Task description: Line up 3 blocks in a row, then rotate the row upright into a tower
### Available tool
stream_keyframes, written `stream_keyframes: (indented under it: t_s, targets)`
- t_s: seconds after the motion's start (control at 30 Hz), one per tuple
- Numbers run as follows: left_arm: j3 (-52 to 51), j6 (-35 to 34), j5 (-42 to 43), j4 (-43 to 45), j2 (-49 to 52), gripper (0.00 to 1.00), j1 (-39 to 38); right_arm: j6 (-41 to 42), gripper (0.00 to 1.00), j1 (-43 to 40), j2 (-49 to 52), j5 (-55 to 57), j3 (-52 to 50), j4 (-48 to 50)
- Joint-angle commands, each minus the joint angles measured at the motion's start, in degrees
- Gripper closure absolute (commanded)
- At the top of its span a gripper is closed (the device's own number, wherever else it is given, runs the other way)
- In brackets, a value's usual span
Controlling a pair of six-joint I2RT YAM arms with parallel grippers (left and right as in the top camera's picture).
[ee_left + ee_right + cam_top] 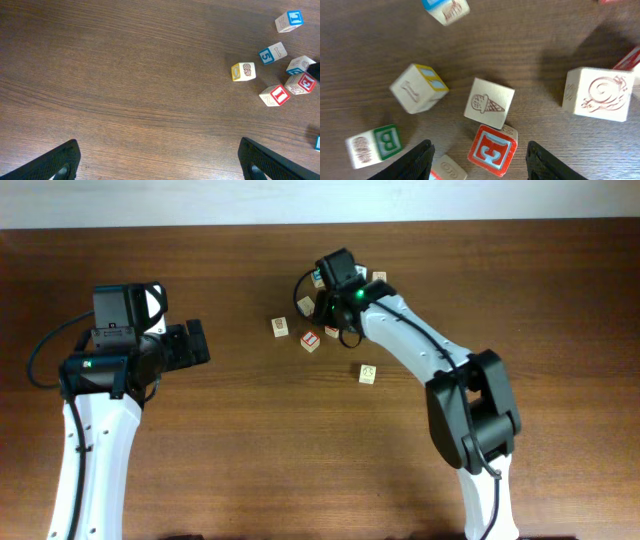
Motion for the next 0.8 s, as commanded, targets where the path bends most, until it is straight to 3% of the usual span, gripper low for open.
stream_keyframes:
  t_s: [0.0, 0.1, 0.17, 0.33, 0.57, 0.6, 0.67, 0.77]
  targets:
    - [1.22, -0.74, 0.46, -0.09, 0.09, 0.01, 0.07, 1.95, 0.41, 0.61, 3.02, 5.16, 0.74, 0.57]
    - [1.22, -0.74, 0.46, -0.07, 0.09, 0.01, 0.07, 1.46, 0.53, 0.66, 4.13, 4.98, 0.76, 0.11]
    - [1.22, -0.74, 0.46, -0.07, 0.09, 0.01, 0.07, 1.44, 0.67, 0.66, 4.07, 4.52, 0.76, -2.56]
    - [1.22, -0.74, 0.44, -0.02, 0.09, 0.01, 0.07, -6.21, 0.67, 0.66, 3.17, -1.03, 1.75, -7.74]
    - [1.22, -0.74, 0.44, 0.0, 0.09, 0.01, 0.07, -7.8, 0.62, 0.76, 0.42, -9.51, 9.01, -30.69]
    - [1.22, -0.74, 0.46, 0.02, 0.09, 0.01, 0.07, -7.85, 0.62, 0.76, 0.42, -8.87, 8.92, -30.56]
    - [1.22, -0.74, 0.46, 0.31, 0.09, 0.01, 0.07, -18.25, 0.47, 0.76, 0.57, -8.44, 8.87, -24.22]
    - [1.22, -0.74, 0.46, 0.31, 0.09, 0.01, 0.07, -21.86, 0.49, 0.66, 3.39, -8.44, 8.87, -20.87]
